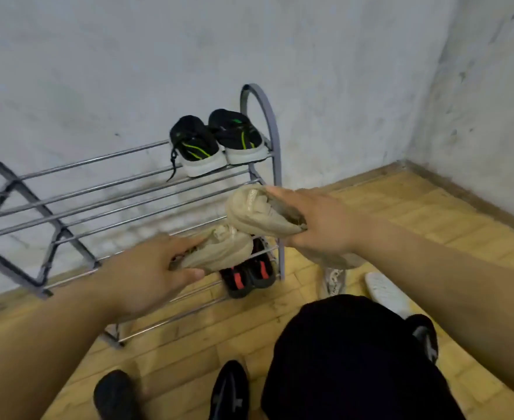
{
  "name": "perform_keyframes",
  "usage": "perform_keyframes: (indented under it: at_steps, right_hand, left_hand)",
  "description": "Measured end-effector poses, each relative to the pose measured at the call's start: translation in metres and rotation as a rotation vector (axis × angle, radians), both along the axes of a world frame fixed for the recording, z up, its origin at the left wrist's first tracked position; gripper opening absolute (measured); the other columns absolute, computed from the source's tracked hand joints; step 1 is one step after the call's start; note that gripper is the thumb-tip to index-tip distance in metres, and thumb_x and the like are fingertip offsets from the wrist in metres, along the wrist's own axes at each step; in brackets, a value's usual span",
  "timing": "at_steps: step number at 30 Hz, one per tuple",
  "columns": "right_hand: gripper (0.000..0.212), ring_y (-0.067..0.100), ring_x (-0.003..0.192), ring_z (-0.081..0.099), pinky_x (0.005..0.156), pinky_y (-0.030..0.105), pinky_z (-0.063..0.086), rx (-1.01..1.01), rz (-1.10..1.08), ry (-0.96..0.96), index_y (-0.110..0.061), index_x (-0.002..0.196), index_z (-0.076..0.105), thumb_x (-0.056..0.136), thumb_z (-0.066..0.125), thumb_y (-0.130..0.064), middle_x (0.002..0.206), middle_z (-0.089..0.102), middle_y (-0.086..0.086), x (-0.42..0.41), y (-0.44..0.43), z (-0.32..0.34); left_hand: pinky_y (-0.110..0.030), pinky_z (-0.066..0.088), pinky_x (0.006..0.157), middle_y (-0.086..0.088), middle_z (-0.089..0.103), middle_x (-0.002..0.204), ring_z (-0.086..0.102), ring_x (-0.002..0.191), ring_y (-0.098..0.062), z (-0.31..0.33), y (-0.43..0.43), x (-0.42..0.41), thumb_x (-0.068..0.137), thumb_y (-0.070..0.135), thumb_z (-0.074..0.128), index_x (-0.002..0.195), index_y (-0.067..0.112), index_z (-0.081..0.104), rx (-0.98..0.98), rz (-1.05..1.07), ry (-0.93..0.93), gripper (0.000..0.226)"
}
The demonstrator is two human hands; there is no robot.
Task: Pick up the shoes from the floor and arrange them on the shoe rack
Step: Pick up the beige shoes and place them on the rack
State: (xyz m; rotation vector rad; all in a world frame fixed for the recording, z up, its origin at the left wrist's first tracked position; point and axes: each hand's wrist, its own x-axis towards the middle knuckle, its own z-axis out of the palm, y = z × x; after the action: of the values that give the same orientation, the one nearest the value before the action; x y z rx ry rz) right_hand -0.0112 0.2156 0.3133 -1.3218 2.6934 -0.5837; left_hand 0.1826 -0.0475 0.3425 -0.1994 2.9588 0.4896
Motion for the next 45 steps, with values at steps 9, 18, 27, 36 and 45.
perform_keyframes:
  at_steps: [9, 18, 27, 36, 45]
  right_hand:
    - [0.107, 0.03, 0.115, 0.058, 0.085, 0.033, 0.045, 0.427, 0.295, 0.132, -0.038, 0.161, -0.004, 0.086, 0.073, -0.039, 0.139, 0.058, 0.012, 0.045, -0.156, 0.01]
    - [0.098, 0.029, 0.135, 0.036, 0.105, 0.042, 0.044, 0.432, 0.216, 0.247, -0.025, 0.161, 0.006, 0.083, 0.063, -0.004, 0.147, 0.043, 0.009, 0.046, -0.203, -0.027]
    - [0.09, 0.025, 0.146, 0.03, 0.12, 0.039, 0.028, 0.244, 0.382, 0.287, -0.028, 0.157, 0.031, 0.079, 0.062, 0.006, 0.157, 0.038, 0.0, 0.01, -0.261, -0.046]
    - [0.081, 0.021, 0.135, 0.046, 0.111, 0.038, 0.041, 0.15, 0.443, 0.292, -0.038, 0.152, 0.036, 0.084, 0.068, -0.009, 0.149, 0.05, -0.006, -0.015, -0.322, -0.062]
    - [0.081, 0.027, 0.138, 0.046, 0.11, 0.035, 0.042, 0.26, 0.357, 0.094, -0.045, 0.156, 0.029, 0.092, 0.058, -0.005, 0.157, 0.044, -0.004, -0.022, -0.334, -0.082]
  left_hand:
    - [-0.033, 0.046, 0.095, 0.013, 0.058, 0.144, 0.057, 0.122, -0.014, -0.028, -0.101, 0.085, 0.095, 0.063, 0.057, 0.153, 0.047, 0.041, 0.007, 0.237, -0.101, 0.062]
    - [-0.034, 0.05, 0.092, 0.008, 0.064, 0.13, 0.061, 0.11, -0.018, -0.042, -0.154, 0.088, 0.094, 0.063, 0.058, 0.154, 0.044, 0.042, 0.041, 0.345, -0.112, 0.066]
    - [-0.028, 0.04, 0.089, 0.004, 0.059, 0.142, 0.059, 0.116, -0.018, -0.035, -0.192, 0.1, 0.098, 0.059, 0.058, 0.155, 0.041, 0.042, 0.128, 0.484, -0.042, 0.062]
    - [-0.029, 0.04, 0.092, 0.004, 0.059, 0.145, 0.058, 0.122, -0.017, -0.047, -0.214, 0.112, 0.096, 0.056, 0.062, 0.154, 0.036, 0.046, 0.223, 0.605, 0.109, 0.064]
    - [-0.027, 0.042, 0.087, 0.007, 0.06, 0.141, 0.057, 0.113, -0.013, -0.058, -0.217, 0.11, 0.096, 0.056, 0.063, 0.152, 0.035, 0.048, 0.276, 0.603, 0.133, 0.062]
